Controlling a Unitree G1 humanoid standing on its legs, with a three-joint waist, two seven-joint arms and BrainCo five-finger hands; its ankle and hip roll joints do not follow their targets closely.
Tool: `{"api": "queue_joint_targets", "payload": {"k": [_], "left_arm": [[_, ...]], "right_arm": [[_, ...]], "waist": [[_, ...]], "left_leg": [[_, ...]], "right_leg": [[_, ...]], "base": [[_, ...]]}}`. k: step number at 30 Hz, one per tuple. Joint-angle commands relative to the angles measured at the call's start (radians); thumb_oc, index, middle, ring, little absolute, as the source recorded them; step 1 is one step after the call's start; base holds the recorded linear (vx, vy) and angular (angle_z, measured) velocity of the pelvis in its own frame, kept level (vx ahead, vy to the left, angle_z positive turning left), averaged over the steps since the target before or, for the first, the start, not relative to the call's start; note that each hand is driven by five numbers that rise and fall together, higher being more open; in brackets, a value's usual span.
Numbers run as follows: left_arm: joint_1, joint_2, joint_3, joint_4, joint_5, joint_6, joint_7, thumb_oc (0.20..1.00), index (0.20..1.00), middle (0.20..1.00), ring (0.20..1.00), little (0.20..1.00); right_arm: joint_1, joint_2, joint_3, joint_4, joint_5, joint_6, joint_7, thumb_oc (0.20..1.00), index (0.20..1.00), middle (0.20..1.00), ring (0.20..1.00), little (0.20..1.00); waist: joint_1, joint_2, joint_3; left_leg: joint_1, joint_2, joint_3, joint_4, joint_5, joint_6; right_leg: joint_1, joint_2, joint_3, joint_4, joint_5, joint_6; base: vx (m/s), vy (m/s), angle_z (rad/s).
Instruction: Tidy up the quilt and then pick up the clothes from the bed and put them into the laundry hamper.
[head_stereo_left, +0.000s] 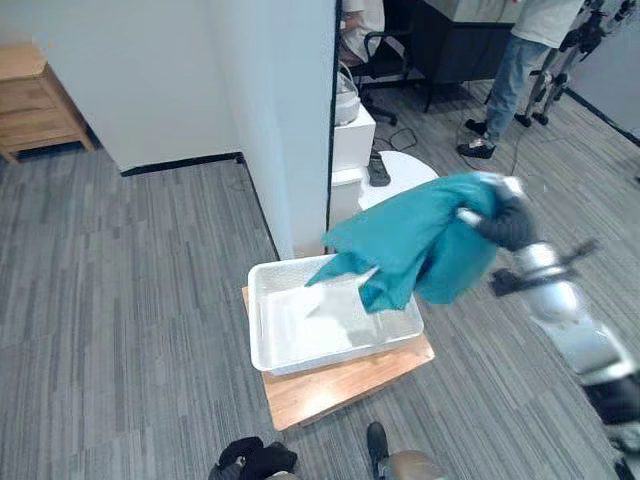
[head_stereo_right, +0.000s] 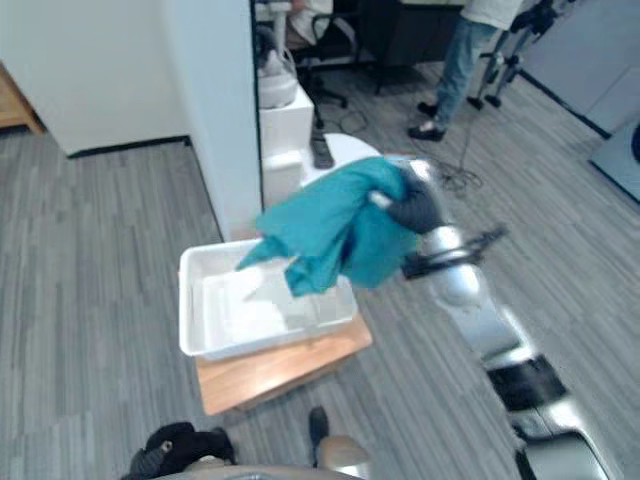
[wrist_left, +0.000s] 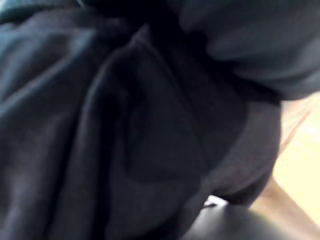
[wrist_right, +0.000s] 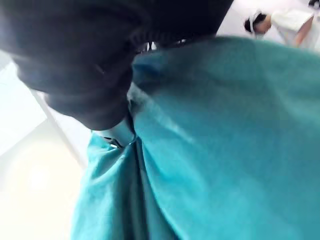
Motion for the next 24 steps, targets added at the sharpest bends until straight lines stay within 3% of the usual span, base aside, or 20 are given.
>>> {"api": "queue_joint_targets", "payload": {"k": [1,7,8,10,12,13,15,16,17,18,23,24], "left_arm": [[-0.141,0.005,-0.060,-0.073,-0.129,-0.091,0.039,0.200,0.200,0.200,0.200,0.200],[-0.206,0.055,-0.098,-0.376,-0.216,-0.168,0.061,0.200,0.200,0.200,0.200,0.200],[-0.240,0.072,-0.104,-0.426,-0.226,-0.184,0.064,0.200,0.200,0.200,0.200,0.200],[-0.349,0.102,-0.129,-0.563,-0.265,-0.217,0.041,0.200,0.200,0.200,0.200,0.200],[-0.377,0.110,-0.132,-0.593,-0.253,-0.226,0.044,0.200,0.200,0.200,0.200,0.200],[-0.424,0.105,-0.146,-0.659,-0.249,-0.235,0.041,0.200,0.200,0.200,0.200,0.200],[-0.425,0.104,-0.147,-0.659,-0.248,-0.235,0.042,0.200,0.200,0.200,0.200,0.200],[-0.434,0.088,-0.166,-0.721,-0.218,-0.243,0.032,0.200,0.200,0.200,0.200,0.200],[-0.433,0.088,-0.167,-0.722,-0.218,-0.242,0.032,0.200,0.200,0.200,0.200,0.200],[-0.394,0.083,-0.195,-0.843,-0.202,-0.252,-0.010,0.200,0.200,0.200,0.200,0.200],[-0.347,0.093,-0.206,-0.948,-0.195,-0.259,-0.041,0.200,0.200,0.200,0.200,0.200],[-0.493,0.125,-0.153,-1.104,-0.368,-0.216,-0.070,0.200,0.200,0.200,0.200,0.200]], "right_arm": [[-0.191,0.064,0.013,0.128,0.009,-0.014,-0.018,0.200,0.200,0.200,0.200,0.200],[-0.319,0.123,0.093,0.398,0.002,0.015,-0.056,0.200,0.200,0.200,0.200,0.200],[-0.346,0.118,0.105,0.453,-0.032,0.022,-0.077,1.000,1.000,1.000,1.000,1.000],[-0.365,0.106,0.140,0.555,-0.160,0.059,-0.106,1.000,1.000,1.000,1.000,1.000],[-0.364,0.097,0.147,0.557,-0.211,0.067,-0.115,1.000,1.000,1.000,1.000,1.000],[-0.331,0.088,0.155,0.545,-0.331,0.084,-0.123,1.000,1.000,1.000,1.000,1.000],[-0.329,0.088,0.154,0.543,-0.333,0.085,-0.123,1.000,1.000,1.000,1.000,1.000],[-0.256,0.075,0.162,0.490,-0.450,0.077,-0.114,1.000,1.000,1.000,1.000,1.000],[-0.255,0.075,0.162,0.489,-0.450,0.077,-0.114,1.000,1.000,1.000,1.000,1.000],[-0.091,0.050,0.140,0.422,-0.532,0.073,-0.075,1.000,1.000,1.000,1.000,1.000],[0.134,0.035,0.075,0.340,-0.561,0.044,-0.056,1.000,1.000,1.000,1.000,1.000],[0.179,-0.004,0.039,0.303,-0.556,0.038,-0.035,1.000,1.000,1.000,1.000,1.000]], "waist": [[0.065,0.012,0.033],[0.080,0.052,0.069],[0.079,0.061,0.076],[0.064,0.089,0.084],[0.057,0.095,0.081],[0.038,0.106,0.080],[0.039,0.107,0.079],[0.021,0.113,0.073],[0.021,0.113,0.073],[-0.006,0.114,0.073],[-0.045,0.116,0.073],[-0.063,0.128,0.066]], "left_leg": [[0.051,0.023,-0.018,0.000,-0.066,-0.050],[0.015,0.024,-0.042,0.000,-0.048,-0.059],[0.007,0.024,-0.046,0.000,-0.046,-0.060],[-0.001,0.025,-0.048,0.000,-0.045,-0.065],[-0.004,0.028,-0.044,0.000,-0.041,-0.067],[0.003,0.032,-0.041,0.000,-0.043,-0.069],[0.003,0.032,-0.041,0.000,-0.043,-0.069],[0.015,0.035,-0.036,0.000,-0.044,-0.071],[0.015,0.036,-0.036,0.000,-0.044,-0.071],[0.038,0.038,-0.028,0.000,-0.054,-0.071],[0.052,0.041,-0.003,0.000,-0.055,-0.071],[0.056,0.039,0.005,0.000,-0.057,-0.072]], "right_leg": [[0.009,-0.080,-0.024,0.001,-0.104,0.043],[-0.007,-0.083,-0.045,-0.003,-0.094,0.040],[-0.013,-0.084,-0.048,-0.003,-0.091,0.041],[-0.022,-0.089,-0.053,-0.004,-0.090,0.046],[-0.028,-0.088,-0.050,-0.004,-0.088,0.045],[-0.028,-0.088,-0.044,-0.004,-0.089,0.045],[-0.028,-0.088,-0.044,-0.004,-0.089,0.045],[-0.022,-0.087,-0.040,-0.004,-0.091,0.044],[-0.022,-0.087,-0.040,-0.004,-0.092,0.044],[-0.008,-0.086,-0.032,-0.004,-0.100,0.044],[-0.017,-0.082,-0.012,-0.004,-0.094,0.047],[-0.019,-0.084,-0.006,-0.004,-0.097,0.053]], "base": [[0.00,-0.094,0.19],[-0.04,-0.054,0.24],[-0.10,-0.010,0.30],[-0.06,-0.001,0.15],[-0.01,0.002,0.02],[0.00,0.000,0.00],[0.00,0.000,0.00],[0.02,-0.008,-0.07],[0.05,-0.032,-0.05],[0.01,-0.029,-0.08],[-0.01,-0.007,-0.17],[0.00,0.029,-0.24]]}}
